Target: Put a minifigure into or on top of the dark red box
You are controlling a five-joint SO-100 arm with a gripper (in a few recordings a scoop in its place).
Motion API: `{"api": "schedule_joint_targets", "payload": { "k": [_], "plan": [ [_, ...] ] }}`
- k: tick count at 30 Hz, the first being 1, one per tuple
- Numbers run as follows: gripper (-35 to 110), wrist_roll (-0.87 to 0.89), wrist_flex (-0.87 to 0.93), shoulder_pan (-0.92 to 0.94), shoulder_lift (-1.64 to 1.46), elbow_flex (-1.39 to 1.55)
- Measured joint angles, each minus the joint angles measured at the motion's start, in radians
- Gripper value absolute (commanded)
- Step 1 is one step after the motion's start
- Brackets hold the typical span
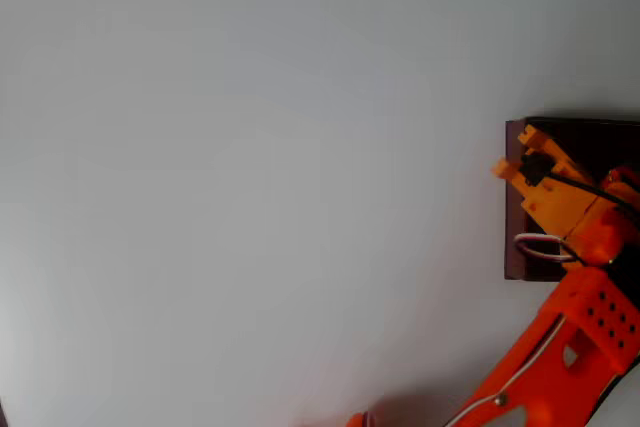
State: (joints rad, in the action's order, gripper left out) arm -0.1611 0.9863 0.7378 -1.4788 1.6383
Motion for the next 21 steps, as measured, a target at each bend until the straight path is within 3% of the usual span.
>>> {"api": "schedule_joint_targets", "payload": {
  "k": [8,14,21],
  "plan": [
    [12,-0.121,-0.005,-0.110,-0.212,0.176],
    [0,-0.187,0.109,-0.454,-0.615,0.440],
    [0,-0.106,0.193,-0.874,-1.204,0.787]
  ]
}}
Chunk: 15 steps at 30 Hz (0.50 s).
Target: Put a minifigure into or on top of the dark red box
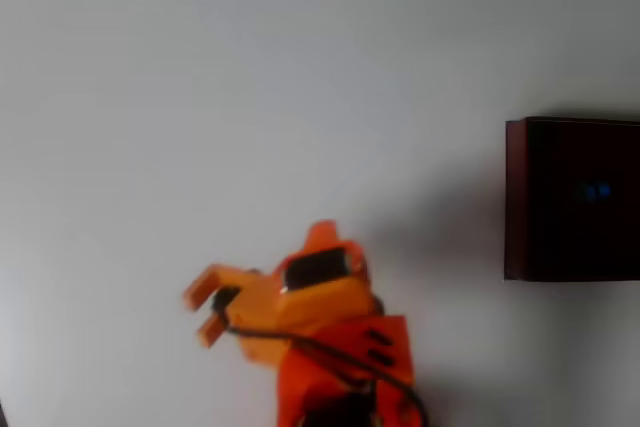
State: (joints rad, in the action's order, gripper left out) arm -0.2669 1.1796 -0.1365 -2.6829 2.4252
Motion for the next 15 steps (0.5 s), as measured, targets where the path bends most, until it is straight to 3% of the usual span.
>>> {"api": "schedule_joint_targets", "payload": {
  "k": [7,15],
  "plan": [
    [0,0.104,0.084,-0.252,-0.572,0.405],
    [0,0.118,0.140,-0.388,-0.663,0.577]
  ]
}}
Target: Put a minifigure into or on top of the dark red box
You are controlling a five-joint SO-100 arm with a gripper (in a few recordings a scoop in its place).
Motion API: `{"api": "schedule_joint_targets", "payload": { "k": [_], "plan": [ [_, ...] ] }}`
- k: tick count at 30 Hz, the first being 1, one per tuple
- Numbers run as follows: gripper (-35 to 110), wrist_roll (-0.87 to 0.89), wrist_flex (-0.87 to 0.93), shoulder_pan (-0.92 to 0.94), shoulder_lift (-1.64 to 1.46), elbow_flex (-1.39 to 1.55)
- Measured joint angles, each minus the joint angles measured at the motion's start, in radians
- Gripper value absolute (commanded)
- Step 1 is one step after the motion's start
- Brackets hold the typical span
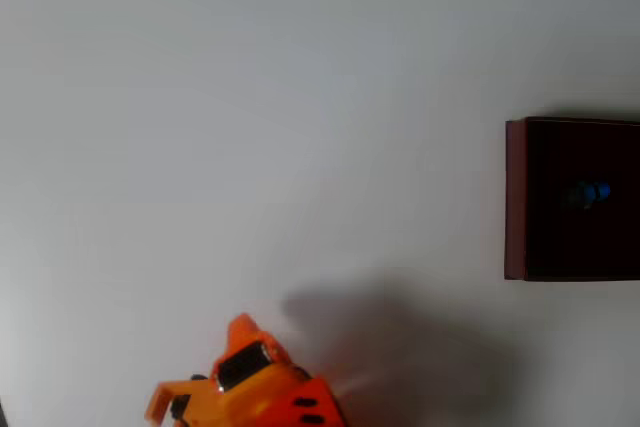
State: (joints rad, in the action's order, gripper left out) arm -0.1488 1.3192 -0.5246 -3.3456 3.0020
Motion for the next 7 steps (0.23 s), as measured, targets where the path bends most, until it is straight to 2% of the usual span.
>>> {"api": "schedule_joint_targets", "payload": {
  "k": [7],
  "plan": [
    [0,0.002,0.008,-0.057,-0.005,0.000]
  ]
}}
